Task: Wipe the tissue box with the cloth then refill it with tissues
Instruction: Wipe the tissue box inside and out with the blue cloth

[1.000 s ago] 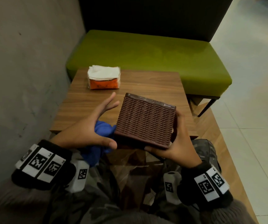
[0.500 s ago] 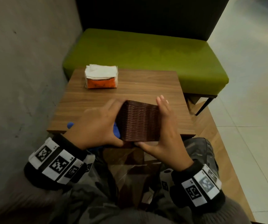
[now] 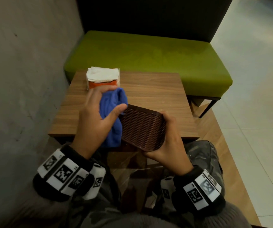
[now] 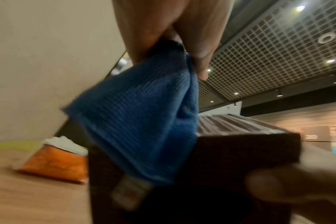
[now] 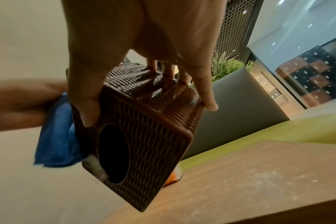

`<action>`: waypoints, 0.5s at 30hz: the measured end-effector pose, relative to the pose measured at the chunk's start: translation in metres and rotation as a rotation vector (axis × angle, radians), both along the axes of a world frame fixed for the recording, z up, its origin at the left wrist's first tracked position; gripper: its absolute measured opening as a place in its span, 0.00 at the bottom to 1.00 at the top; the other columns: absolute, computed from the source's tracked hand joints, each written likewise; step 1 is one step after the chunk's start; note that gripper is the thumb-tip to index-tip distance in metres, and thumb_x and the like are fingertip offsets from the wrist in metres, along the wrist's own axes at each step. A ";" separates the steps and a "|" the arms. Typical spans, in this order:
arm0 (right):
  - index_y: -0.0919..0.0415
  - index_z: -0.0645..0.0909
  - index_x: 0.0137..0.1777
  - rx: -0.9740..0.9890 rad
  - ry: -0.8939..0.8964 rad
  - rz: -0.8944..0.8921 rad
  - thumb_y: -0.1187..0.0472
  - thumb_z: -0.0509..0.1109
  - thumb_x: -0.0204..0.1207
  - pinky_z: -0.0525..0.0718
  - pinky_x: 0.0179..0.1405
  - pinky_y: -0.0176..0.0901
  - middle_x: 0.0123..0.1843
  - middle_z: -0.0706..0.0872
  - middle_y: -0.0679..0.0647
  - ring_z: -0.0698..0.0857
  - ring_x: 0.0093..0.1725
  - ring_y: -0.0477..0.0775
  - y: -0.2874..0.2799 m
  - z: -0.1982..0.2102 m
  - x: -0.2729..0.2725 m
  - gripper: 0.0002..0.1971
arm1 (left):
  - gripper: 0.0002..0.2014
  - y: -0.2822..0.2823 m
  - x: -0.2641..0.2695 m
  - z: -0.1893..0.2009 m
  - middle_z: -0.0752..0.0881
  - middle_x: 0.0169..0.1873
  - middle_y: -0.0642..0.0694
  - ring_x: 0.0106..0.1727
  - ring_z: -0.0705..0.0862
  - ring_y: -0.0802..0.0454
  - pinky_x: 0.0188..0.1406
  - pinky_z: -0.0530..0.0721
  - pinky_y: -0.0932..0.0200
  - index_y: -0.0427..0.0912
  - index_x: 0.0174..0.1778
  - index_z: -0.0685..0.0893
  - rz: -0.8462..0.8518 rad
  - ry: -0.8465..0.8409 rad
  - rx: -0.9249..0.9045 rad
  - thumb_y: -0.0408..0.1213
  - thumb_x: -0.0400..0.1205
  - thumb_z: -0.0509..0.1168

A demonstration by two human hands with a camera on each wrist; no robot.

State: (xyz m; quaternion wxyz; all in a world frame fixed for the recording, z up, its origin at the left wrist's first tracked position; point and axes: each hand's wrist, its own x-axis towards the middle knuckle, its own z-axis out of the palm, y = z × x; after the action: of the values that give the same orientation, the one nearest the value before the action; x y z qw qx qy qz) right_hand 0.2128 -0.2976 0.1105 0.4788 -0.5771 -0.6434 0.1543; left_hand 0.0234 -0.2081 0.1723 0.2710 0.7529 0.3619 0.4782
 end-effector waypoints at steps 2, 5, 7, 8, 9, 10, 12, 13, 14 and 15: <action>0.43 0.59 0.75 0.032 0.018 0.013 0.47 0.83 0.59 0.77 0.69 0.61 0.68 0.74 0.49 0.77 0.69 0.52 0.003 0.000 -0.007 0.46 | 0.18 -0.020 0.016 0.002 0.78 0.64 0.43 0.68 0.76 0.53 0.69 0.72 0.61 0.43 0.63 0.79 -0.102 0.091 0.103 0.42 0.79 0.68; 0.45 0.61 0.74 0.045 0.076 0.001 0.50 0.83 0.60 0.78 0.67 0.64 0.67 0.76 0.48 0.80 0.67 0.51 0.000 0.000 -0.013 0.45 | 0.15 -0.036 0.031 -0.004 0.78 0.68 0.40 0.66 0.78 0.46 0.68 0.74 0.54 0.39 0.63 0.84 -0.212 0.345 0.374 0.39 0.82 0.66; 0.46 0.61 0.74 0.074 0.079 0.005 0.47 0.82 0.59 0.78 0.68 0.62 0.68 0.75 0.48 0.78 0.68 0.53 -0.004 0.001 -0.011 0.45 | 0.13 -0.023 0.027 -0.009 0.79 0.65 0.39 0.64 0.79 0.45 0.66 0.77 0.51 0.38 0.61 0.85 -0.107 0.296 0.361 0.35 0.82 0.65; 0.44 0.60 0.74 0.085 0.074 0.013 0.46 0.82 0.59 0.78 0.68 0.60 0.68 0.73 0.47 0.78 0.68 0.52 -0.005 0.002 -0.011 0.46 | 0.12 -0.016 0.023 -0.009 0.80 0.64 0.39 0.65 0.79 0.46 0.65 0.78 0.50 0.39 0.60 0.86 -0.038 0.230 0.300 0.34 0.81 0.65; 0.42 0.59 0.74 0.089 0.067 0.015 0.46 0.82 0.59 0.77 0.69 0.57 0.68 0.72 0.45 0.77 0.68 0.52 -0.005 0.002 -0.010 0.46 | 0.12 -0.011 0.020 -0.010 0.80 0.63 0.39 0.65 0.79 0.46 0.65 0.78 0.49 0.38 0.59 0.86 -0.002 0.179 0.257 0.33 0.81 0.66; 0.41 0.59 0.74 0.089 0.065 0.010 0.46 0.82 0.58 0.77 0.69 0.55 0.68 0.72 0.43 0.77 0.68 0.50 -0.004 0.003 -0.010 0.46 | 0.12 -0.012 0.021 -0.009 0.80 0.63 0.39 0.64 0.79 0.45 0.64 0.78 0.49 0.38 0.59 0.86 0.004 0.169 0.251 0.33 0.81 0.66; 0.42 0.60 0.73 0.079 0.082 -0.013 0.49 0.83 0.58 0.78 0.69 0.54 0.67 0.73 0.44 0.77 0.68 0.50 -0.002 0.002 -0.011 0.46 | 0.12 -0.027 0.029 -0.008 0.81 0.63 0.38 0.63 0.80 0.43 0.64 0.78 0.49 0.36 0.59 0.86 -0.064 0.258 0.352 0.33 0.81 0.67; 0.44 0.60 0.74 0.067 0.100 -0.022 0.51 0.84 0.58 0.78 0.68 0.54 0.68 0.74 0.47 0.77 0.68 0.50 -0.002 0.001 -0.012 0.47 | 0.12 -0.036 0.033 -0.008 0.81 0.63 0.38 0.62 0.81 0.42 0.63 0.78 0.50 0.35 0.59 0.86 -0.120 0.296 0.403 0.32 0.81 0.67; 0.45 0.61 0.74 0.059 0.115 -0.028 0.53 0.85 0.57 0.79 0.67 0.55 0.68 0.75 0.49 0.78 0.68 0.51 -0.002 0.000 -0.012 0.47 | 0.12 -0.040 0.035 -0.008 0.81 0.63 0.38 0.61 0.81 0.42 0.63 0.78 0.50 0.34 0.59 0.86 -0.161 0.307 0.421 0.32 0.81 0.67; 0.45 0.61 0.74 0.061 0.119 -0.030 0.54 0.85 0.57 0.79 0.67 0.54 0.68 0.75 0.49 0.78 0.68 0.50 -0.002 0.000 -0.011 0.48 | 0.11 -0.039 0.034 -0.008 0.82 0.63 0.38 0.61 0.81 0.42 0.62 0.78 0.49 0.34 0.58 0.86 -0.170 0.297 0.397 0.32 0.81 0.67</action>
State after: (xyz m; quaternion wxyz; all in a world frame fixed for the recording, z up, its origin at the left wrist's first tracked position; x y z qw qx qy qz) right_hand 0.2014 -0.3000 0.1103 0.5358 -0.5615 -0.6096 0.1615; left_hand 0.0579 -0.2472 0.1643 0.1009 0.8812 0.2321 0.3993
